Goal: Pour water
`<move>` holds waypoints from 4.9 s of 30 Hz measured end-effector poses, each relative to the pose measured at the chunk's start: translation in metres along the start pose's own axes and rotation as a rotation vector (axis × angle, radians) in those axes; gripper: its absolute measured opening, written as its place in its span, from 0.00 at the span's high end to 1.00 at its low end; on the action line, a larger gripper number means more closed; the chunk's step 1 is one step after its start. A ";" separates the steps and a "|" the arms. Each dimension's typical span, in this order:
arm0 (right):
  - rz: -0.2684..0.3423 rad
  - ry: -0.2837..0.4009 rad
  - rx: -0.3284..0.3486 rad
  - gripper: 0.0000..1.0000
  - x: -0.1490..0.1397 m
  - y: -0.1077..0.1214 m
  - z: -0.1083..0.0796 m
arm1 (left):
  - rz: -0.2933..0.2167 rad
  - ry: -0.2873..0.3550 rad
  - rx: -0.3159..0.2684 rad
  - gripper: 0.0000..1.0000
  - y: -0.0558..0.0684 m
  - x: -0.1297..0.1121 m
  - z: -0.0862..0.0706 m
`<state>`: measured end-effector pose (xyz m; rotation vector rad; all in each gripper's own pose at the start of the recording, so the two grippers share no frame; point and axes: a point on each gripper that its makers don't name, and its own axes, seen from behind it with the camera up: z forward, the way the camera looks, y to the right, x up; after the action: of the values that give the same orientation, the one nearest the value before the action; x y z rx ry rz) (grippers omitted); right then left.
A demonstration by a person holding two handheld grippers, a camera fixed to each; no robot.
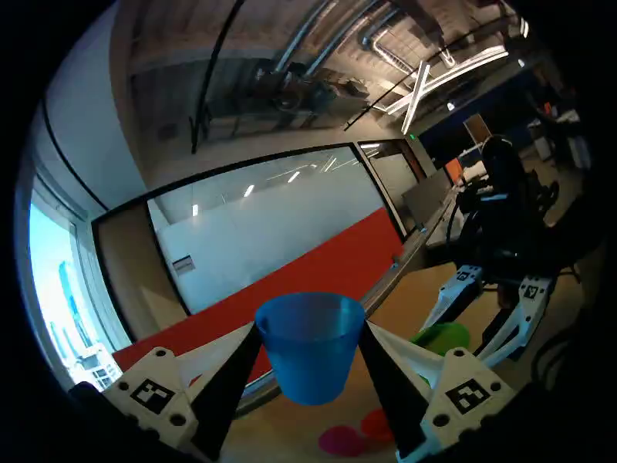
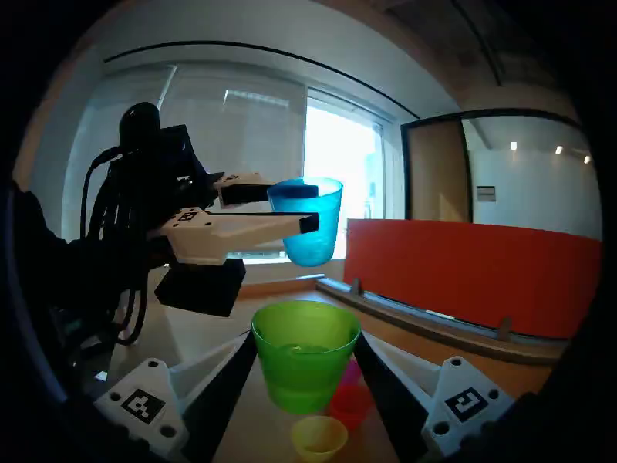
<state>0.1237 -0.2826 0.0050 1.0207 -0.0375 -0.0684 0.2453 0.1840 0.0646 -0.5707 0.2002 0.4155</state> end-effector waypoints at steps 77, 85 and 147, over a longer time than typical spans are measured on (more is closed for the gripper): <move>0.016 -0.044 -0.582 0.09 0.003 0.137 -0.164 | -0.321 -0.223 0.341 0.14 -0.075 -0.138 -0.096; 0.041 -0.089 -0.543 0.10 -0.012 0.133 -0.163 | -0.289 -0.277 0.276 0.14 -0.054 -0.151 -0.091; 0.052 -0.545 -0.237 0.09 -0.189 0.112 -0.124 | -0.220 -0.687 -0.202 0.13 0.093 -0.289 -0.056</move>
<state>-0.0526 -0.1047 0.0358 0.7395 -0.5408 -0.2956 -0.0590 0.1299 0.0593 -0.6097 -0.5636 0.3980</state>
